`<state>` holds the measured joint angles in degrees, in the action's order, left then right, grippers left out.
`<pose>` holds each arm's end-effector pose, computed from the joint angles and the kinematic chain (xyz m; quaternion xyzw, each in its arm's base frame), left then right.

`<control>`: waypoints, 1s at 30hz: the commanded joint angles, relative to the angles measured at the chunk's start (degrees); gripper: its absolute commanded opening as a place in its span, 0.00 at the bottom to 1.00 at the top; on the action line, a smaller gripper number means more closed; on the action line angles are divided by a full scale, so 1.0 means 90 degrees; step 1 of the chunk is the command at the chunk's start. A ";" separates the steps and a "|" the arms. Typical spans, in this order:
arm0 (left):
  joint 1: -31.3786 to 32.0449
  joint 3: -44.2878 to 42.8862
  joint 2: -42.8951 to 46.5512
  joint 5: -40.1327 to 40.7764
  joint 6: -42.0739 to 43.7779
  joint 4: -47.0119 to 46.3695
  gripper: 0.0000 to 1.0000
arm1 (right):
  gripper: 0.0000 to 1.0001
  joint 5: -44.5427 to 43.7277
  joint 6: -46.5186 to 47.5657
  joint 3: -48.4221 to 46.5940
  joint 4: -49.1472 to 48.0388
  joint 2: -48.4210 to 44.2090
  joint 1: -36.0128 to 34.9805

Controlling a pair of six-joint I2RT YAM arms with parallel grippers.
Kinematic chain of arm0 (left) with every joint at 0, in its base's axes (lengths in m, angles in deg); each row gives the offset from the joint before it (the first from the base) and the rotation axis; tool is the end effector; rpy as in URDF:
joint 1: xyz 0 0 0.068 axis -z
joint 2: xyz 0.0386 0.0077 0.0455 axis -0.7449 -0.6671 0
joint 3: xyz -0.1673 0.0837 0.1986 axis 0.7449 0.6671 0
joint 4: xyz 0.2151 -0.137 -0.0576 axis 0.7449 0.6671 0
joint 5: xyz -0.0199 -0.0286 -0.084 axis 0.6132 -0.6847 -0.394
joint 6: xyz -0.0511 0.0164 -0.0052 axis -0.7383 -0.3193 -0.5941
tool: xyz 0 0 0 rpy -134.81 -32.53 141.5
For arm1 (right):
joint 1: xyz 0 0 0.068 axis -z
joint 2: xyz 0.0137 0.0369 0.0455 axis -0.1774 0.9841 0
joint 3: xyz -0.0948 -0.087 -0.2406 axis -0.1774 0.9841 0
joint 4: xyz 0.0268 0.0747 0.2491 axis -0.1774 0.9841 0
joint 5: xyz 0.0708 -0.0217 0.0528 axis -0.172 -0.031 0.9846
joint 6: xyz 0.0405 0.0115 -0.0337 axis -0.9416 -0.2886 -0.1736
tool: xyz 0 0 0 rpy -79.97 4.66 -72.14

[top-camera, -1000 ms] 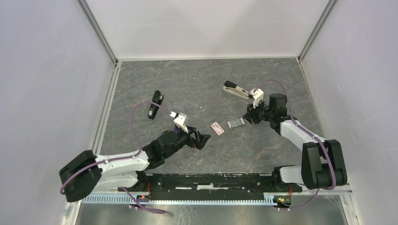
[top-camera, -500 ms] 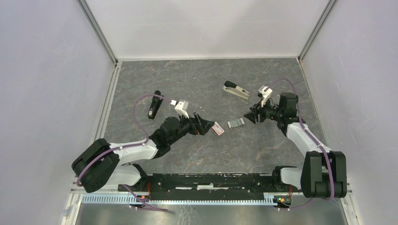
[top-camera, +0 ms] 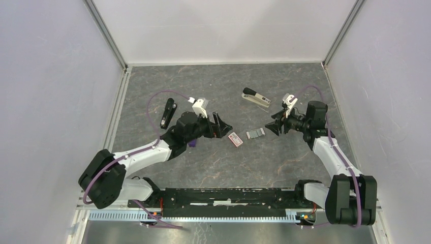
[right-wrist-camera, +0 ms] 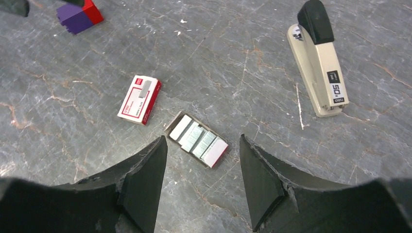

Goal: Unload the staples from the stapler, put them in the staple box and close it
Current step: Adjust the staple in the staple box.

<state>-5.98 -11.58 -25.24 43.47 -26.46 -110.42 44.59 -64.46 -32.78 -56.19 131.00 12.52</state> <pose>0.2029 -0.1890 0.2224 0.0542 0.7986 -0.4225 0.4253 0.2333 0.0183 0.2276 -0.3263 0.7477 0.2885 0.5013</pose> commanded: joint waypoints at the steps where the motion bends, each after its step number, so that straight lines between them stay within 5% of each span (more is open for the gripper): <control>1: -0.0045 -0.0782 0.0192 -0.0295 0.1218 0.1706 0.96 | 0.63 0.0513 0.0553 -0.0133 0.0448 -0.0175 0.0017; 10: -0.0052 -0.1649 -0.0772 -0.0888 0.2087 0.2644 0.93 | 0.67 0.0681 0.1004 -0.0149 0.0719 -0.0433 0.0020; 22: -0.0047 -0.2277 -0.2120 -0.0994 0.1347 0.2484 0.77 | 0.67 0.0634 0.1188 -0.0176 0.0892 -0.0425 0.0017; 30: -0.0047 -0.1801 -0.1343 -0.0219 0.1426 0.2267 0.77 | 0.73 0.1010 0.1619 -0.0096 0.1101 -0.0367 -0.0469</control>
<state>-6.29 -30.20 -44.26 36.69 -12.12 -87.01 51.70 -52.64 -32.78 -46.68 127.85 11.91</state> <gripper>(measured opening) 0.764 0.708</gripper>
